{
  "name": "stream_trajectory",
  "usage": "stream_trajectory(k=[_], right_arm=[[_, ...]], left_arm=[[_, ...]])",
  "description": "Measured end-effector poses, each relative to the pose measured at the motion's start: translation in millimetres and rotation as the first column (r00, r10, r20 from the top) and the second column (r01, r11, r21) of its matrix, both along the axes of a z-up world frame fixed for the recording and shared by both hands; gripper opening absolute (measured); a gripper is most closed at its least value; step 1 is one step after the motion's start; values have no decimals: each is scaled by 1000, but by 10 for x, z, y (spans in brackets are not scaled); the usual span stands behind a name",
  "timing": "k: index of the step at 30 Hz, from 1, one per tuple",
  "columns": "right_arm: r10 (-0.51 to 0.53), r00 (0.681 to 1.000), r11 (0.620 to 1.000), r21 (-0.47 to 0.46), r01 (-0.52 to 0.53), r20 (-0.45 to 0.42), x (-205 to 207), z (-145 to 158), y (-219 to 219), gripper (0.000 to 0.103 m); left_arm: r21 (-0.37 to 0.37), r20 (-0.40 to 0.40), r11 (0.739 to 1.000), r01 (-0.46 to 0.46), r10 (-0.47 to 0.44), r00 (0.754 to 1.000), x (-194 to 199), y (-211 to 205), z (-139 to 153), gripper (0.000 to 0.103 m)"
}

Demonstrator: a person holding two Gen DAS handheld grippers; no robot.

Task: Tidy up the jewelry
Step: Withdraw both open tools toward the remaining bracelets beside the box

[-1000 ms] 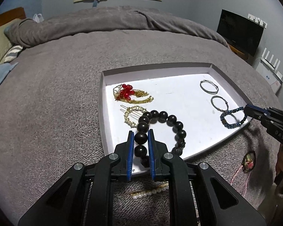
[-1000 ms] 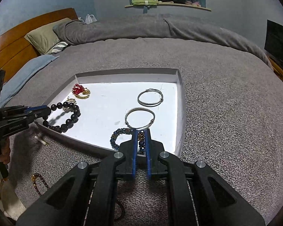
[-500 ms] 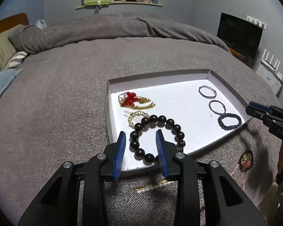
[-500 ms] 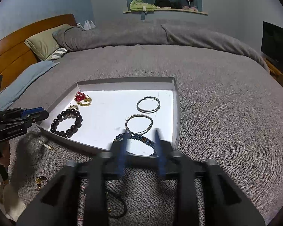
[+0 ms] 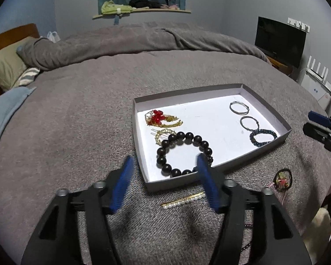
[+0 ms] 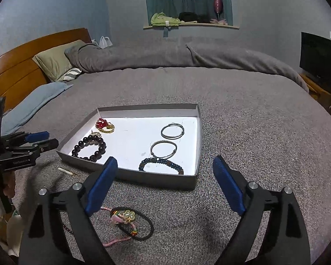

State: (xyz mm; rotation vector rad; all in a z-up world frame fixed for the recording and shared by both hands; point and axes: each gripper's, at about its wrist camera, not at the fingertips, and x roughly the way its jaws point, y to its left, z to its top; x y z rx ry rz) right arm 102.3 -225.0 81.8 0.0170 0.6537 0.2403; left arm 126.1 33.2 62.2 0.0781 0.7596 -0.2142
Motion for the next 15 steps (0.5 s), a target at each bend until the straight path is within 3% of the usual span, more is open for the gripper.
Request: stream_trajectory(k=[3, 5, 8, 15], right_arm=[[-10, 1000, 1000, 1, 10, 16, -86, 30, -12, 98], [-19, 1000, 1000, -5, 19, 16, -114, 35, -15, 97], [-30, 999, 1000, -6, 30, 14, -168, 41, -32, 97], [-32, 999, 999, -25, 32, 6, -298, 23, -31, 97]], left_arm=[[5, 9, 1000, -5, 5, 1000, -77, 20, 36, 66], [12, 12, 1000, -10, 10, 1000, -120, 36, 53, 66], [11, 20, 1000, -24, 23, 1000, -192, 70, 81, 80], [11, 39, 999, -51, 51, 998, -330, 175, 114, 90]])
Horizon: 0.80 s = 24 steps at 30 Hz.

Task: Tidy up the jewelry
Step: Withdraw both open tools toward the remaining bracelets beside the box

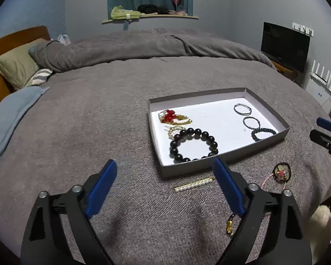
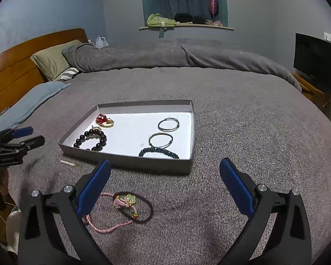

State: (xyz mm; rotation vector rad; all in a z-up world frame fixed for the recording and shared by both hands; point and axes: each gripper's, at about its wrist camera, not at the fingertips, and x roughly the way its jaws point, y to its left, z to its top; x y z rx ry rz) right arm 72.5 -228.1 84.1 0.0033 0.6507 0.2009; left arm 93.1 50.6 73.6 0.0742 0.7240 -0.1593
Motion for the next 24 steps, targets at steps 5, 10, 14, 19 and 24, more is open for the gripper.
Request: stream_trajectory(k=[5, 10, 14, 19, 24], right_arm=[[-14, 1000, 1000, -8, 13, -13, -76, -45, -38, 98], [-7, 999, 1000, -17, 7, -32, -147, -157, -89, 98], [3, 998, 999, -32, -5, -56, -193, -289, -110, 98], [15, 995, 999, -34, -19, -99, -230, -469, -131, 98], [54, 992, 997, -40, -59, -116, -260, -586, -63, 98]], left_arm=[[10, 6, 1000, -17, 17, 1000, -121, 116, -25, 94], [37, -19, 999, -24, 25, 1000, -205, 168, -157, 95], [42, -48, 999, -21, 23, 999, -261, 133, -298, 95], [57, -71, 998, 11, -7, 997, -273, -7, -404, 95], [47, -80, 998, 47, -43, 996, -310, -135, -456, 95]])
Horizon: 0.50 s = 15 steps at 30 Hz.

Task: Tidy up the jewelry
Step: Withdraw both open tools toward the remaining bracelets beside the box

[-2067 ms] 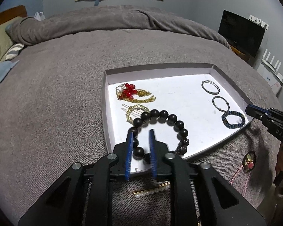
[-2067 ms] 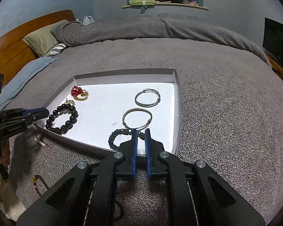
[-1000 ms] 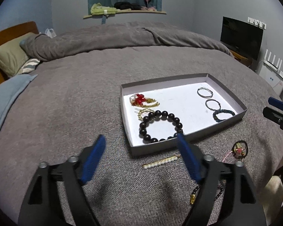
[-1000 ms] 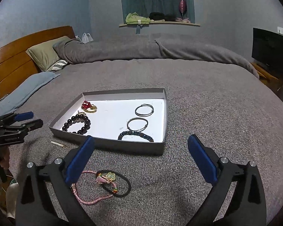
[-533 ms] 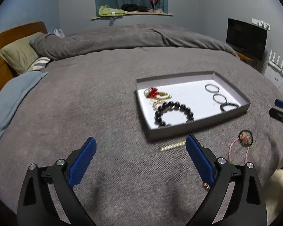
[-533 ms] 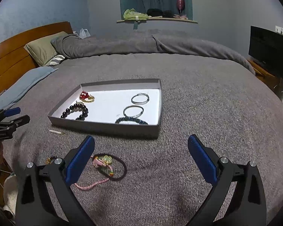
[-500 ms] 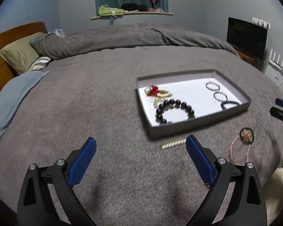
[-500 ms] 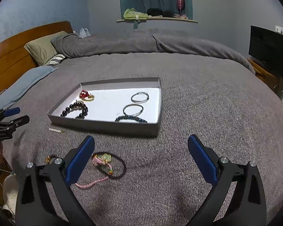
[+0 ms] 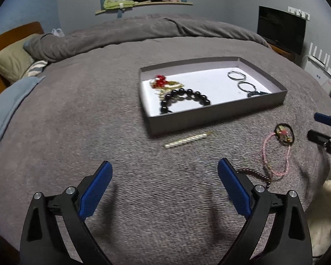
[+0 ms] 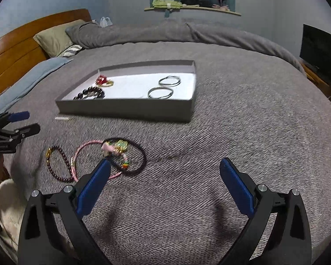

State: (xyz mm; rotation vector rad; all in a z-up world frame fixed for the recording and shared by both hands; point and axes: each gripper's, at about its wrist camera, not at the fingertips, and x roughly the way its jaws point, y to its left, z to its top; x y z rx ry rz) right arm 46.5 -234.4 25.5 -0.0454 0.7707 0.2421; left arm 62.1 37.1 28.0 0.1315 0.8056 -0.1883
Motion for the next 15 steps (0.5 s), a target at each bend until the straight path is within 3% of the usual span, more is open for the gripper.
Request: stream_trajectory(k=[9, 15], right_arm=[[25, 1000, 1000, -6, -25, 5, 1, -26, 119, 97], [13, 1000, 1000, -12, -13, 8, 25, -22, 122, 83]], left_arm=[[20, -12, 999, 29, -29, 1000, -35, -121, -87, 95], [-11, -38, 998, 55, -55, 998, -80, -163, -161, 95]])
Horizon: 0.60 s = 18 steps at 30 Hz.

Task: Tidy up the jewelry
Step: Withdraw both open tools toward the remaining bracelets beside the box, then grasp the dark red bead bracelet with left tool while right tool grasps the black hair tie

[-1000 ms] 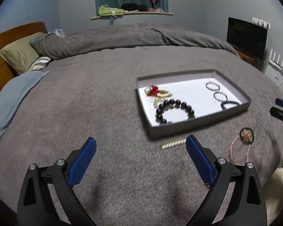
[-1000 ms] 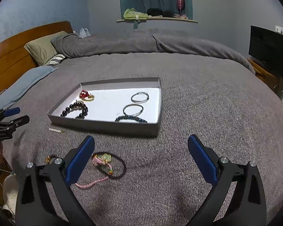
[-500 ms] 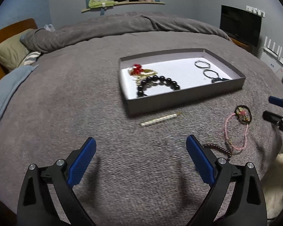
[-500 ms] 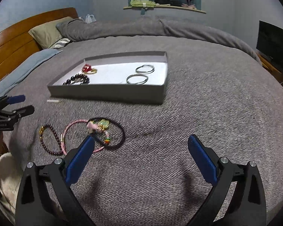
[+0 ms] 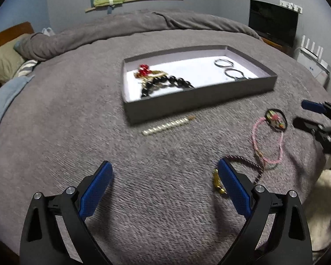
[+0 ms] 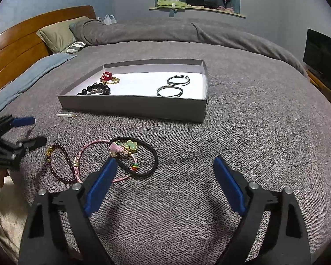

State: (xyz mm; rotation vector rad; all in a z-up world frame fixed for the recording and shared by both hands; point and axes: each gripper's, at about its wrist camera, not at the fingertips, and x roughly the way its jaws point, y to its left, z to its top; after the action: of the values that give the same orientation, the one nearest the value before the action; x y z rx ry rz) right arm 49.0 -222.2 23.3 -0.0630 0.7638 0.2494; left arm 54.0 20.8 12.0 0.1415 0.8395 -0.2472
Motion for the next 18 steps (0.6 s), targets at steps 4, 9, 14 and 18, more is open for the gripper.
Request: stream_trajectory(k=[4, 9, 14, 18], right_arm=[[3, 1000, 1000, 4, -3, -13, 29, -24, -4, 63], [10, 1000, 1000, 23, -9, -25, 56, -40, -2, 51], [13, 999, 1000, 26, -13, -34, 93, -53, 13, 49], [15, 999, 999, 30, -13, -43, 141, -65, 32, 43]], left_arm=[[6, -5, 999, 44, -44, 999, -78, -98, -72, 95], [6, -11, 998, 66, -66, 998, -86, -162, -100, 94], [24, 3, 996, 87, -87, 996, -110, -211, -82, 92], [38, 15, 994, 107, -108, 994, -143, -251, -74, 75]])
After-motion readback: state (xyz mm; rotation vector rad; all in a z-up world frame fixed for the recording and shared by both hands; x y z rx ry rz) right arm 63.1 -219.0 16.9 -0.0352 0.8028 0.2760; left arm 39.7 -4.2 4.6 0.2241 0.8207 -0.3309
